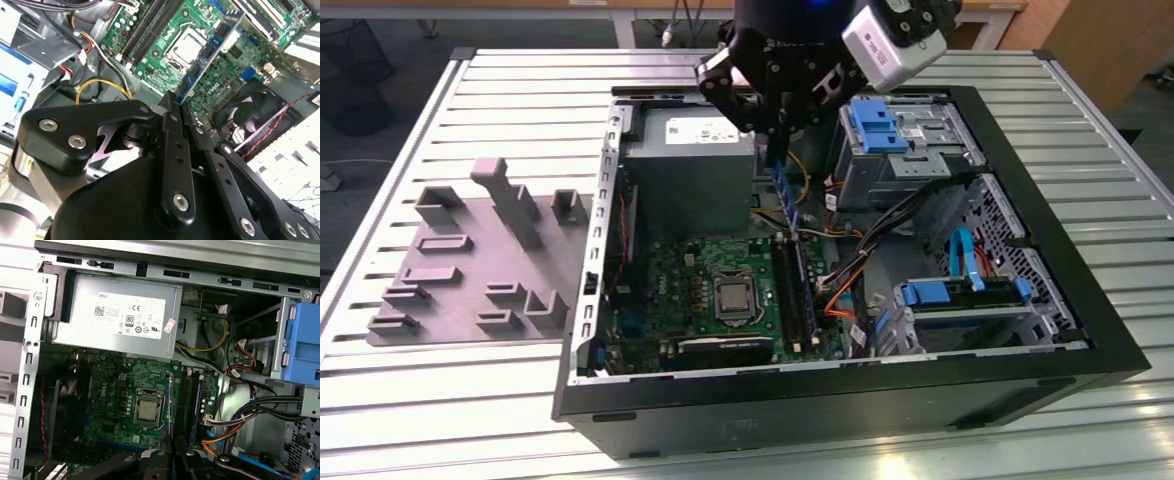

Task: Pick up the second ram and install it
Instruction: 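Insert the second ram into the second slot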

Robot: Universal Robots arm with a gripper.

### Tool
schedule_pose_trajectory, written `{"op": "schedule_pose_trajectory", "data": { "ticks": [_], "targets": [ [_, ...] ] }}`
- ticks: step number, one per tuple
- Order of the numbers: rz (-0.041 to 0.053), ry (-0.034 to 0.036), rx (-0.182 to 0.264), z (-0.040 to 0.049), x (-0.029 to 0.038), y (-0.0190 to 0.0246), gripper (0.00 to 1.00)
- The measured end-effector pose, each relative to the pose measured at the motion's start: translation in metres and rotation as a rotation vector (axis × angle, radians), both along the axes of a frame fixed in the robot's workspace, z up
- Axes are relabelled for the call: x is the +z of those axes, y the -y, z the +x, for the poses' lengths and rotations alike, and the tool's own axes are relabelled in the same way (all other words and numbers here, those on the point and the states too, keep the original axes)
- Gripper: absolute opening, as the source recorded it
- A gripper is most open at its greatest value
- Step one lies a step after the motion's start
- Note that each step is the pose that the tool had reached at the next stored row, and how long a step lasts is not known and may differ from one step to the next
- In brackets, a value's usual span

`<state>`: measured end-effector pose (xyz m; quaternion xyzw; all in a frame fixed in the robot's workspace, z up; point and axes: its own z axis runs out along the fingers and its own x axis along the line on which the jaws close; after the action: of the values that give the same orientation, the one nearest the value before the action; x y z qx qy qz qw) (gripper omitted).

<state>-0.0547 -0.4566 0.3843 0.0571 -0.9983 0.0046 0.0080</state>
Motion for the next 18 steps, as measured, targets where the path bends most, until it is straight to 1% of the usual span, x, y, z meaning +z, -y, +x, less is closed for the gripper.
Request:
{"op": "schedule_pose_trajectory", "data": {
  "ticks": [5, 8, 10, 12, 16, 18],
  "targets": [
    [-0.0003, -0.0001, -0.007, 0.0, -0.0002, -0.0001, 0.14],
    [-0.0004, -0.0001, -0.044, 0.0001, -0.0015, -0.0002, 0.14],
    [-0.0003, 0.0, -0.059, 0.001, -0.0028, -0.0002, 0.14],
    [-0.0004, -0.0001, -0.066, 0.0029, -0.0049, -0.0002, 0.14],
    [-0.0003, 0.0001, -0.072, 0.0064, -0.0116, -0.0002, 0.14],
    [-0.0003, 0.0015, -0.073, 0.007, -0.0146, -0.0002, 0.14]
  ]
}}
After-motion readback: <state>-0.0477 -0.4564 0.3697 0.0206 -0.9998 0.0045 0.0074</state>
